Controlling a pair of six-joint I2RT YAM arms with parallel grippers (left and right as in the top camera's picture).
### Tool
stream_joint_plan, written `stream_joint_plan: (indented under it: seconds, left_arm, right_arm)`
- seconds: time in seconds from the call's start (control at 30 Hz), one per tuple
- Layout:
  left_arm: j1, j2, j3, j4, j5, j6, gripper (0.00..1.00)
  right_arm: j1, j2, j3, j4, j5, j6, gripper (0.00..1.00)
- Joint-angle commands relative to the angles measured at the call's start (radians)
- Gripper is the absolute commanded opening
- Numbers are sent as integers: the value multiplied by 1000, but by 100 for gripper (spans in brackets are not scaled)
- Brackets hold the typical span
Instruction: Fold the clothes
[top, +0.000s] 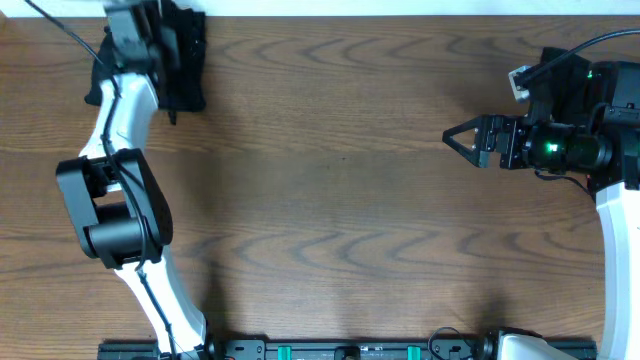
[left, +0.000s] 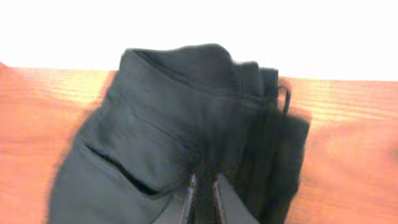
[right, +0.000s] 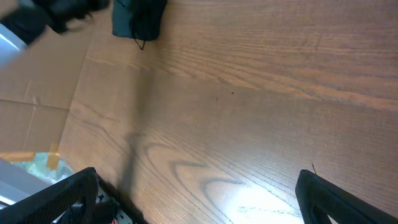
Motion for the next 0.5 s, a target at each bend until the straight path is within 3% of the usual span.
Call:
stream_joint_plan:
  seconds: [0.0,0.47]
  left_arm:
    - [3,-9,115,-37,-8,2,9]
    - [3,159,134,213,26,2,8]
  right_arm:
    - [-3,-14,16,-2,-8,-5,99]
    - [-3,-14,16,-6,-8,-4,99]
